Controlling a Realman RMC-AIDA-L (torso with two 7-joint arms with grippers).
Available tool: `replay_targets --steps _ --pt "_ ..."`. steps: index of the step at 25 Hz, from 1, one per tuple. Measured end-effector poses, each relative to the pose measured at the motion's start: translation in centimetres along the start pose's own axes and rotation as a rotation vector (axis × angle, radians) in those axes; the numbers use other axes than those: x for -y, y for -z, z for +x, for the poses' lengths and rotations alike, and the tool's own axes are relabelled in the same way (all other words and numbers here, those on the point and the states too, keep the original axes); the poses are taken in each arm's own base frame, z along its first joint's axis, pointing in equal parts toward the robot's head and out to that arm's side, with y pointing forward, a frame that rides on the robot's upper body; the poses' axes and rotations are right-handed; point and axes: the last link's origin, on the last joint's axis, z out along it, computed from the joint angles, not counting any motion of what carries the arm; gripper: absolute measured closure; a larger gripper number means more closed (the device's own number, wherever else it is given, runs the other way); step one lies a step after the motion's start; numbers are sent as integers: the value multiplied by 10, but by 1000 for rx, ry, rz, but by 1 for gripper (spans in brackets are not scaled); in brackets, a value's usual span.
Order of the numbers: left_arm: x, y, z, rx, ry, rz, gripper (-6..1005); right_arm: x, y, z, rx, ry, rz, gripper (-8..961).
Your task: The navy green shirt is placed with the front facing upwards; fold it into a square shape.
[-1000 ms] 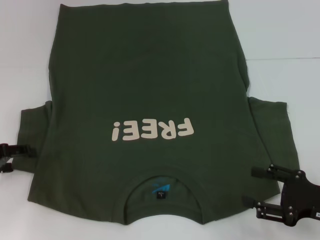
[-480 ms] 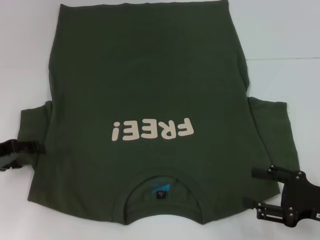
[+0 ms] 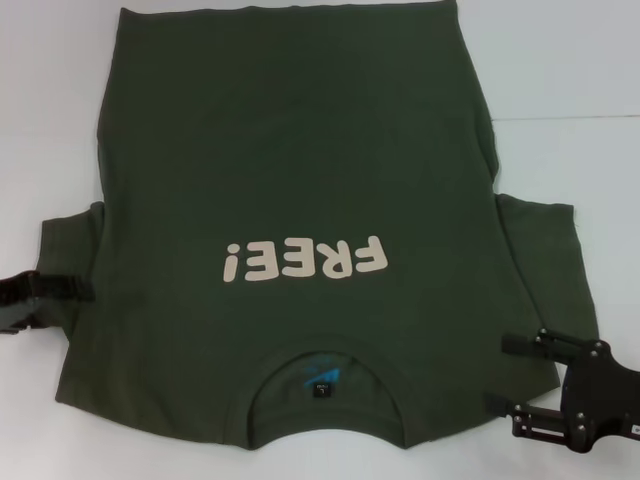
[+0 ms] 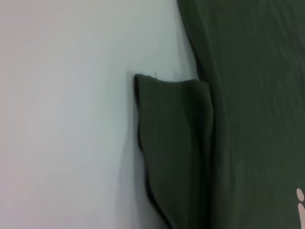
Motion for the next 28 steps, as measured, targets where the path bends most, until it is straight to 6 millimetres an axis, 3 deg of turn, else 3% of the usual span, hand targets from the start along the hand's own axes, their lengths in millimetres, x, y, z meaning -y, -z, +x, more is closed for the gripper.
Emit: replay_targets --steps 5,15,24,28 --pt "-2 -3 1 2 0 -2 170 0 -1 0 2 -1 -2 151" --pt "-2 -7 3 -10 -11 22 606 -1 -2 -3 13 3 -14 152" --pt "-4 -9 5 -6 -38 35 867 -1 -1 -5 24 5 -17 152" --pt "-4 -8 6 -10 -45 36 916 -1 -1 -5 25 5 -16 152"
